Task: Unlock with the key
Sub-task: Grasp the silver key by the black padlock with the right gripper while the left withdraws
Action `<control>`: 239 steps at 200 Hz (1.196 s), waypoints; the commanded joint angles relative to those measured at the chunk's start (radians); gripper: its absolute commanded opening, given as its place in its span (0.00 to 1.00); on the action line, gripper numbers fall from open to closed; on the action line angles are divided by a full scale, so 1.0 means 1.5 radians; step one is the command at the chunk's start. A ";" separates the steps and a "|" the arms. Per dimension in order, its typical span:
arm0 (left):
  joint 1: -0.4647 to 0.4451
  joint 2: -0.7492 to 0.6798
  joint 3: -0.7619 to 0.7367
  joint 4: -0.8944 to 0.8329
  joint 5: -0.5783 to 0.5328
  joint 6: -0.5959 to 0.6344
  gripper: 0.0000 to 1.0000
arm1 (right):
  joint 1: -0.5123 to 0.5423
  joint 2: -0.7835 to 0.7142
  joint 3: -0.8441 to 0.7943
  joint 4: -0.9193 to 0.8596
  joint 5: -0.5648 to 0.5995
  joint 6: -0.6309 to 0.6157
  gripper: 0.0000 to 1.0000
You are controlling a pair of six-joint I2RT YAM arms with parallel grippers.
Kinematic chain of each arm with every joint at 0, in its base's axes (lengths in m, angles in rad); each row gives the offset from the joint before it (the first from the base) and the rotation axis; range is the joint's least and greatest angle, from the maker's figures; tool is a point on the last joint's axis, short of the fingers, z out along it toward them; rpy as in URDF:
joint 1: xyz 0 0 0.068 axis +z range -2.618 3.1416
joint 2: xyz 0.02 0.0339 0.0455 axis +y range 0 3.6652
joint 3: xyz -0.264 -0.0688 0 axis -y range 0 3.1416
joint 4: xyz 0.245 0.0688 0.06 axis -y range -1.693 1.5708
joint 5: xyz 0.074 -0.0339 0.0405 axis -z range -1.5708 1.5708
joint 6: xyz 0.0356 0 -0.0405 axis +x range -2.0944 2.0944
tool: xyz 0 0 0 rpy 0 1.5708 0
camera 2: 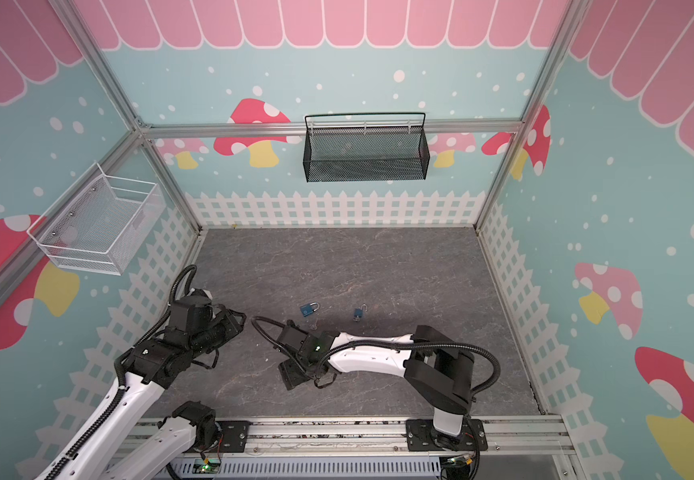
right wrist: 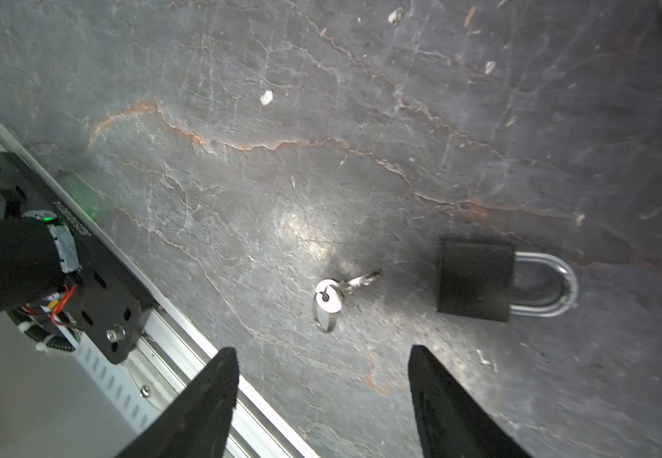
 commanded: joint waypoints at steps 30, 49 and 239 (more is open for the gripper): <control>0.009 -0.022 -0.019 -0.021 0.013 -0.016 0.44 | 0.007 0.025 0.004 0.012 0.007 -0.033 0.54; 0.010 -0.026 -0.022 -0.021 0.013 -0.023 0.44 | 0.007 0.033 0.005 0.013 0.000 -0.049 0.51; 0.016 -0.049 -0.038 -0.026 0.013 -0.054 0.44 | 0.022 0.099 0.030 0.018 0.012 -0.119 0.28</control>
